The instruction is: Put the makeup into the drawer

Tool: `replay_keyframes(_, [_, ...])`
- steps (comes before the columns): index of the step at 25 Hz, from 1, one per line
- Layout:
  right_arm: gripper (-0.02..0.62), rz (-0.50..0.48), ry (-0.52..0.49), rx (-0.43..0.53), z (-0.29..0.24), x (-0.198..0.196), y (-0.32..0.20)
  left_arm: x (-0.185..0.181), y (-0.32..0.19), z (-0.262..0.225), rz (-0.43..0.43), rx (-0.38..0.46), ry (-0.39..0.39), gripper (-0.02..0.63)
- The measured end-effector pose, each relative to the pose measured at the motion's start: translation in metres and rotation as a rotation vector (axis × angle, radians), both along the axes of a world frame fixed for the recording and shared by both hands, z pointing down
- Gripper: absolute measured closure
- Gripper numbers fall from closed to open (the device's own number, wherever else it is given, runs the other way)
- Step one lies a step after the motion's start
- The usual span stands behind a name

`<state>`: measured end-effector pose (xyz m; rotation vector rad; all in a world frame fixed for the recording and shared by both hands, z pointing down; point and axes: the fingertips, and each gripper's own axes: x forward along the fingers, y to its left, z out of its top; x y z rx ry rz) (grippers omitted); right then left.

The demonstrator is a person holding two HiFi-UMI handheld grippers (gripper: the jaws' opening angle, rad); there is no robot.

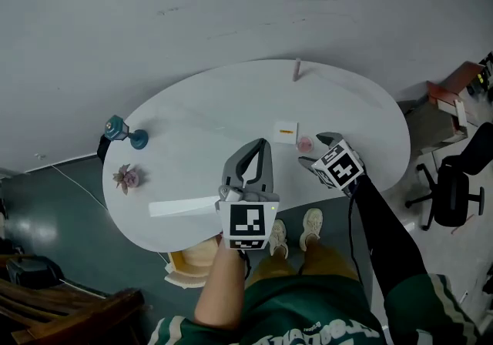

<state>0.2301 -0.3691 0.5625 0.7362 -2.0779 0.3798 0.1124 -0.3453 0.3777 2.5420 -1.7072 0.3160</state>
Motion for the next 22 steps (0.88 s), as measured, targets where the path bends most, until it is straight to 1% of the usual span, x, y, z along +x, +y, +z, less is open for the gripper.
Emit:
replay_keyframes(5, [0.241, -0.018, 0.051, -0.072, 0.033, 0.001, -0.015, -0.001, -0.01, 0.017, -0.014, -0.039, -0.001, 0.606])
replay_keyframes(9, [0.236, -0.029, 0.065, -0.131, 0.053, -0.003, -0.019, -0.005, -0.018, 0.026, -0.027, -0.057, 0.001, 0.606])
replay_keyframes(12, [0.235, -0.025, 0.073, -0.135, 0.06, -0.003, -0.023, -0.006, -0.022, 0.031, -0.03, -0.071, 0.008, 0.606])
replay_keyframes(13, [0.254, -0.023, 0.073, -0.131, 0.062, -0.003, -0.024, -0.006, -0.023, 0.033, -0.03, -0.075, 0.01, 0.606])
replay_keyframes(17, [0.259, -0.025, 0.072, -0.12, 0.063, -0.003, -0.024, -0.008, -0.024, 0.036, -0.037, -0.083, 0.015, 0.606])
replay_keyframes(18, [0.266, -0.032, 0.08, -0.12, 0.062, -0.003, -0.024, -0.008, -0.025, 0.036, -0.038, -0.084, 0.018, 0.606])
replay_keyframes(19, [0.308, -0.045, 0.093, -0.122, 0.062, -0.004, -0.023, -0.007, -0.025, 0.036, -0.038, -0.085, 0.021, 0.606])
replay_keyframes(20, [0.363, -0.062, 0.107, -0.125, 0.061, -0.005, -0.022, -0.006, -0.025, 0.036, -0.037, -0.085, 0.024, 0.606])
replay_keyframes(22, [0.365, -0.088, 0.122, -0.131, 0.061, -0.007, -0.02, -0.005, -0.024, 0.036, -0.036, -0.086, 0.025, 0.606])
